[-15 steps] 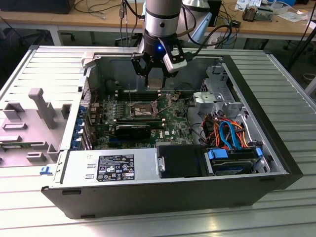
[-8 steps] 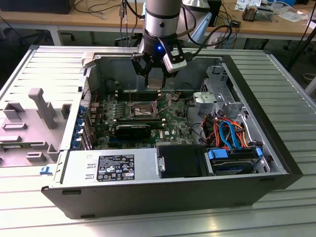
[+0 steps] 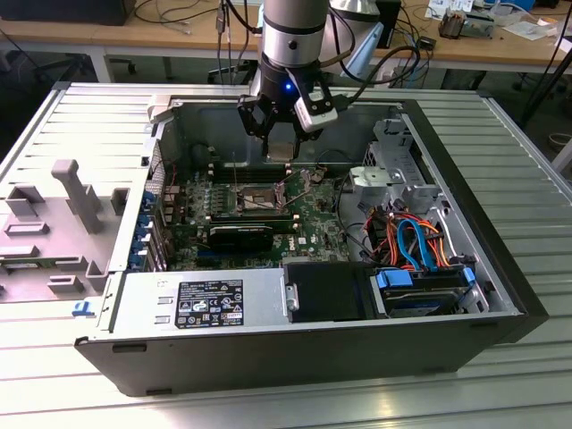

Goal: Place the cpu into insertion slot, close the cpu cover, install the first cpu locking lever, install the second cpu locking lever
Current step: 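Place the cpu into insertion slot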

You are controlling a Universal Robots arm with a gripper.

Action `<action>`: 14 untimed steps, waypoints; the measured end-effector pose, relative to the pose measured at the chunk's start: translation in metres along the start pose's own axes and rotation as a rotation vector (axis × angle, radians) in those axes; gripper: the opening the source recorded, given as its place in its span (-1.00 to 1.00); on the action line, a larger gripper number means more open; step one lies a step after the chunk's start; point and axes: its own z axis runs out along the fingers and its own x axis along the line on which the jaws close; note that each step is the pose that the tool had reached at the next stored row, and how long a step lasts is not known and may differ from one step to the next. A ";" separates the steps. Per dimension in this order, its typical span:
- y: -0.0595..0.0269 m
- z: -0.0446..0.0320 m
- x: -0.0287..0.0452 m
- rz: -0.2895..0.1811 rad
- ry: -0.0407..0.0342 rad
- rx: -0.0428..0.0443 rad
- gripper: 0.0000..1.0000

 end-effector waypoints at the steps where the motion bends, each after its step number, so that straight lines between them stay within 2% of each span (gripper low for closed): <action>1: 0.0000 0.0000 0.0000 0.002 -0.0002 0.0000 0.09; 14: 0.0000 0.0003 0.0000 0.015 -0.0014 -0.0003 0.09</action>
